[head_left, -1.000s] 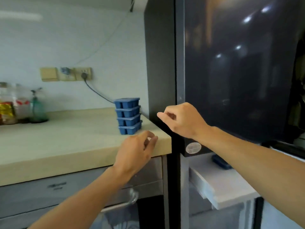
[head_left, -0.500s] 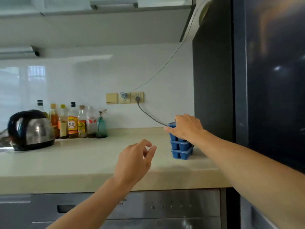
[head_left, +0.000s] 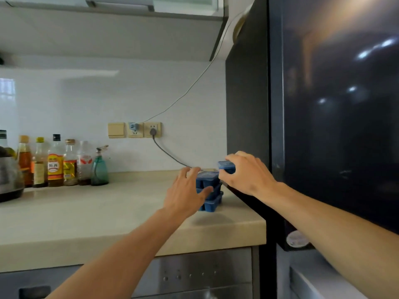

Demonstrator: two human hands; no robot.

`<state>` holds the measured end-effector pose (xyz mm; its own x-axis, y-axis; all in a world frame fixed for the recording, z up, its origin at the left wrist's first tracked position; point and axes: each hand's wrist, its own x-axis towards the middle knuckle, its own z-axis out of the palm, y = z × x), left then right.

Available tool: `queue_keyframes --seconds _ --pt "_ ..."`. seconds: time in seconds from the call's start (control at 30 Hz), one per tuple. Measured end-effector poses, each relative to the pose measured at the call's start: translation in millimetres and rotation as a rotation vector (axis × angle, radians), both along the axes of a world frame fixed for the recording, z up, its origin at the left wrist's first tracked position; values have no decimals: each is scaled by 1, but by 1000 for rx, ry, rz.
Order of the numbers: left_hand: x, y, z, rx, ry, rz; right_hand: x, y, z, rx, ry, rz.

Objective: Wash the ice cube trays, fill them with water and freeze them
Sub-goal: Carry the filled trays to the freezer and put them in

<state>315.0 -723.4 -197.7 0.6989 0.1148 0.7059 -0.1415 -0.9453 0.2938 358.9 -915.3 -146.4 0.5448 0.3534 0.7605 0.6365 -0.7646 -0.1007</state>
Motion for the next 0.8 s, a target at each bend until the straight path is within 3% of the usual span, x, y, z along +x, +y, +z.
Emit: queue_keyframes --seconds 0.13,0.3,0.63,0.8 --pt "23 -9 3 -81 66 0 -8 -34 -5 8 54 15" --pt "34 -18 6 -194 -37 3 -22 -69 -11 54 88 75" --pt "0 -73 0 -156 -313 -129 -53 -127 -29 135 77 180" --pt "-26 -123 -20 -103 -338 -265 -68 -170 -58 157 86 171"
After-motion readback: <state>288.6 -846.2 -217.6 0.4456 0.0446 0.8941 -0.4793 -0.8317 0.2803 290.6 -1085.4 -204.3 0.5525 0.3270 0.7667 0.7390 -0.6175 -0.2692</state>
